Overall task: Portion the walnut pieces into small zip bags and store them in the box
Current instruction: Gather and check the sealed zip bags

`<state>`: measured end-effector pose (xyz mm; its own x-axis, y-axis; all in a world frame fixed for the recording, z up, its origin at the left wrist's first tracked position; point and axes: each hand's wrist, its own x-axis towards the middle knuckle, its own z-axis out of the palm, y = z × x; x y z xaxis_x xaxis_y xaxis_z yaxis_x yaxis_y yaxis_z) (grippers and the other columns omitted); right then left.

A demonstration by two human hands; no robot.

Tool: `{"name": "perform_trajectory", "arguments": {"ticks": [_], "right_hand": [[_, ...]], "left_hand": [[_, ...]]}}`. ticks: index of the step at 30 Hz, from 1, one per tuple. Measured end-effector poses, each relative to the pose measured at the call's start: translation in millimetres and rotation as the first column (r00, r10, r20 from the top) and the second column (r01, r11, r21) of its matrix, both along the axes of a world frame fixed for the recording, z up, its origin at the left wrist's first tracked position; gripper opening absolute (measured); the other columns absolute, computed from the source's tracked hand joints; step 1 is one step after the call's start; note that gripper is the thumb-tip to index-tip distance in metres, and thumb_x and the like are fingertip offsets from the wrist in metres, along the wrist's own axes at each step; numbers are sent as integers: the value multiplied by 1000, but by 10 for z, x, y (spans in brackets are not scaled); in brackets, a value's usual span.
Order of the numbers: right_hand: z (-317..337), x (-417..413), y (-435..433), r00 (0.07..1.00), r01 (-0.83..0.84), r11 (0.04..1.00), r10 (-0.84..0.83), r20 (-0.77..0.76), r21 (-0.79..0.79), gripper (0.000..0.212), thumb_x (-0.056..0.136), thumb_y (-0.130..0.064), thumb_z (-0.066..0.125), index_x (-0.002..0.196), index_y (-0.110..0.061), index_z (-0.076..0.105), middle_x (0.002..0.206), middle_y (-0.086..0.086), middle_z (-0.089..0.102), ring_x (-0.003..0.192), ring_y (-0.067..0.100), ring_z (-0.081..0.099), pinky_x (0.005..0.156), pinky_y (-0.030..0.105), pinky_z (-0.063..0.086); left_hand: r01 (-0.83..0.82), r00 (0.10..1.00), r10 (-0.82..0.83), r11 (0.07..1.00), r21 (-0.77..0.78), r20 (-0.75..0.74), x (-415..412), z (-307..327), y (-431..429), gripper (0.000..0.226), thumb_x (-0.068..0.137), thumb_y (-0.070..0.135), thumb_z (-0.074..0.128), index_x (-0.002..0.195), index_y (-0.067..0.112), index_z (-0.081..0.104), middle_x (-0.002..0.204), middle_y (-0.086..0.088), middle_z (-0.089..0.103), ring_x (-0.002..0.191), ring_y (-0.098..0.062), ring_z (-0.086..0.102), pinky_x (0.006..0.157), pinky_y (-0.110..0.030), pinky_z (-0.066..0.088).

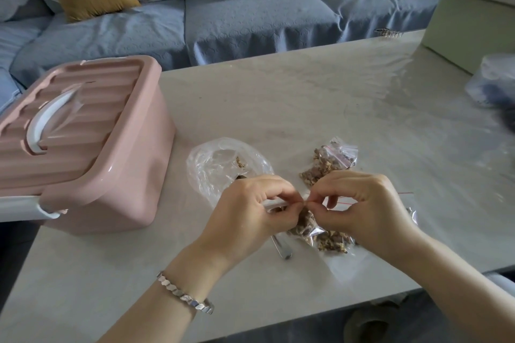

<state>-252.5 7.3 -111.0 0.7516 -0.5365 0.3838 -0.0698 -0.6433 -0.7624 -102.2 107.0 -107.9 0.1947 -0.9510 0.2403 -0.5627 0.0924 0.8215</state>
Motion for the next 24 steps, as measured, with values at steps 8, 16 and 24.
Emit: {"name": "perform_trajectory", "arguments": {"ticks": [8, 16, 24], "right_hand": [[23, -136, -13, 999, 52, 998, -52, -5, 39, 7, 67, -8, 70, 60, -11, 68, 68, -6, 63, 59, 8, 56, 58, 14, 45], [9, -182, 20, 996, 92, 980, -94, 4, 176, 10, 67, -10, 69, 62, -18, 66, 64, -7, 63, 56, 6, 56, 54, 11, 43], [-63, -153, 45, 980, 133, 960, -91, -177, 245, 23, 74, -11, 73, 67, -32, 67, 73, -16, 67, 60, 5, 61, 55, 11, 46]], "left_hand": [[-32, 998, 32, 999, -13, 53, 118, -32, 88, 10, 75, 28, 62, 77, 20, 66, 78, 11, 67, 77, -9, 63, 71, -31, 51], [-101, 995, 101, 995, 26, -9, 163, -39, 156, 7, 74, 27, 70, 70, 21, 71, 74, 12, 69, 74, -4, 65, 71, -10, 44], [-161, 980, 172, 980, 112, -97, 89, -56, 193, 26, 77, 4, 71, 65, 26, 66, 71, 12, 70, 66, 2, 65, 64, -4, 42]]}}
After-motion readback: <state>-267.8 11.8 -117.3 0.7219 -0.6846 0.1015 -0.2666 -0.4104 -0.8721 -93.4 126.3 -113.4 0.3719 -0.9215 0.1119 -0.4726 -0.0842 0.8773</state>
